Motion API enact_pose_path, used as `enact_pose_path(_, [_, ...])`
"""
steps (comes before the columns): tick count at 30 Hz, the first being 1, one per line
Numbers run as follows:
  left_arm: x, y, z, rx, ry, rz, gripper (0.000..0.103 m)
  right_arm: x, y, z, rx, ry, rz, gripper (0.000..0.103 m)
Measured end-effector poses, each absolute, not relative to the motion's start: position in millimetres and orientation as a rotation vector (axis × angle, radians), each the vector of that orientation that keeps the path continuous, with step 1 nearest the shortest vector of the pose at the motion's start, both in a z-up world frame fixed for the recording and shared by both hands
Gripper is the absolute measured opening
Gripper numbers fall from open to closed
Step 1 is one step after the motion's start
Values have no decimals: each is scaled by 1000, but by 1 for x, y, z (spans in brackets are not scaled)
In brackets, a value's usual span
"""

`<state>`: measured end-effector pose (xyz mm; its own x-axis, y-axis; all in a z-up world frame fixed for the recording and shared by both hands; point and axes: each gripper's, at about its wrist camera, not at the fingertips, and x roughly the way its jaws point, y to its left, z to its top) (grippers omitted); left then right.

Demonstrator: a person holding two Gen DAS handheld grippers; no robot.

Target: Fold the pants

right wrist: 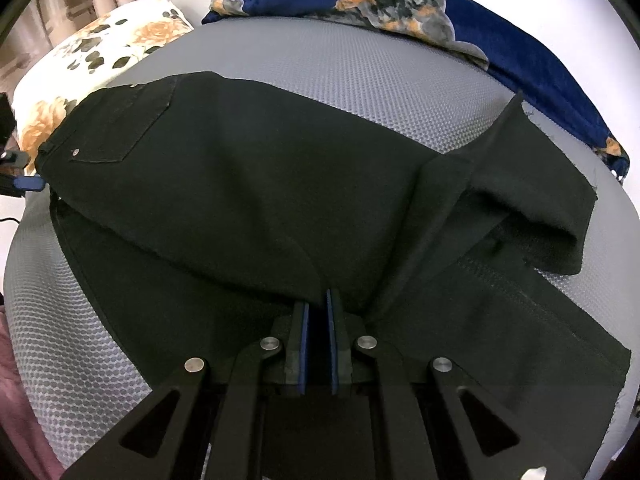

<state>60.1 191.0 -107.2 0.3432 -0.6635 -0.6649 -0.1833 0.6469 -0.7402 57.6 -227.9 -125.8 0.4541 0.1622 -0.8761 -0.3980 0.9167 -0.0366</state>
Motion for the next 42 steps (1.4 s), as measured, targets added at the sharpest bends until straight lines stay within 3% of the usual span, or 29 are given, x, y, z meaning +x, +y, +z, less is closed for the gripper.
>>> enact_pose_path(1, [64, 191, -110, -886, 1196, -350, 61, 57, -228, -125, -252, 1043, 349, 6])
enact_pose_path(3, [70, 191, -106, -872, 1166, -317, 29, 56, -230, -121, -246, 1031, 339, 6])
enact_pose_path(7, [81, 188, -85, -747, 1149, -343, 21, 49, -232, -106, -226, 1004, 322, 6])
enact_pose_path(14, [87, 186, -63, -470, 1113, -430, 21, 12, -220, -76, -247, 991, 327, 6])
enact_pose_path(20, [86, 182, -104, -318, 1211, -412, 21, -8, -207, -115, -224, 1102, 334, 6])
enact_pose_path(28, [77, 176, -105, -235, 1196, -394, 22, -11, -209, -123, -176, 1153, 346, 6])
enact_pose_path(31, [75, 168, -108, -182, 1187, -360, 28, -4, -209, -138, -159, 1186, 340, 6])
enact_pose_path(36, [62, 167, -89, -58, 1147, -291, 57, -3, -212, -138, -119, 1180, 346, 6])
enact_pose_path(42, [37, 173, -59, 15, 1076, -258, 58, -5, -219, -135, -102, 1179, 366, 10])
